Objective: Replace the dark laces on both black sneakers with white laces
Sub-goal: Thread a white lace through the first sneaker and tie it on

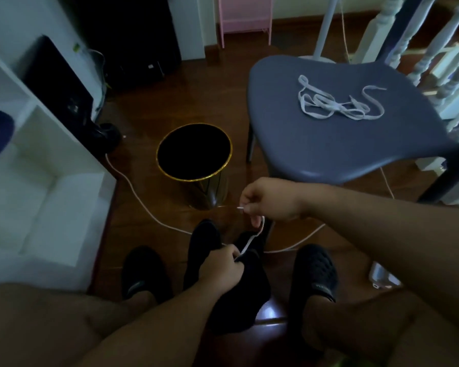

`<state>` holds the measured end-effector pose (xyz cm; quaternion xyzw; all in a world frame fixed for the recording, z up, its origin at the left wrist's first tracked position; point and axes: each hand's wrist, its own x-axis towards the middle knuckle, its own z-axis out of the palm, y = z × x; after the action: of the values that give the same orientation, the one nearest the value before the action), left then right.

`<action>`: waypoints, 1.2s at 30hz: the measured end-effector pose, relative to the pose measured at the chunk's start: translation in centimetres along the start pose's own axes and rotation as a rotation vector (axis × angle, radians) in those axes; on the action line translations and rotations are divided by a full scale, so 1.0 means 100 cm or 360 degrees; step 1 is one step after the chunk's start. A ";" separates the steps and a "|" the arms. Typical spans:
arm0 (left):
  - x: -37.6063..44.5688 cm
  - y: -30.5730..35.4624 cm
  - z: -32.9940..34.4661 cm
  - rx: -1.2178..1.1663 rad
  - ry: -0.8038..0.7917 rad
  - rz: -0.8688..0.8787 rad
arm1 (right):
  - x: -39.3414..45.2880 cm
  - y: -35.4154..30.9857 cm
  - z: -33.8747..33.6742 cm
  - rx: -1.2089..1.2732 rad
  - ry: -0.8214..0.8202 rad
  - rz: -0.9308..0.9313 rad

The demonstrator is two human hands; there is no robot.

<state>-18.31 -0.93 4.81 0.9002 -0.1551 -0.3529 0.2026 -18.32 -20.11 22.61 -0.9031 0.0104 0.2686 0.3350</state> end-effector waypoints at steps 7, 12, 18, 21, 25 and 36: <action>-0.021 0.030 -0.130 -0.0004 -0.0088 0.0167 | -0.021 -0.046 -0.046 0.0029 0.0422 -0.0190; -0.075 0.064 -0.248 -0.0366 0.0260 0.0513 | -0.063 -0.078 -0.081 0.0336 0.0811 -0.0257; -0.138 0.092 -0.317 -0.0731 0.0702 0.0747 | -0.102 -0.108 -0.084 0.0274 0.0908 -0.0491; -0.137 0.094 -0.305 -0.1308 0.0749 0.0670 | -0.093 -0.123 -0.071 0.0250 0.0836 -0.0565; -0.126 0.112 -0.288 -0.1738 0.0653 0.0545 | -0.076 -0.127 -0.067 0.0196 0.0862 -0.0390; -0.122 0.104 -0.300 -0.0962 0.0663 0.0605 | -0.081 -0.117 -0.083 -0.0200 0.1270 -0.0428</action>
<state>-7.38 2.78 36.78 0.8076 -0.1637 -0.1491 0.5466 -18.94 -17.38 38.86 -0.9482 0.0050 -0.1480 0.2810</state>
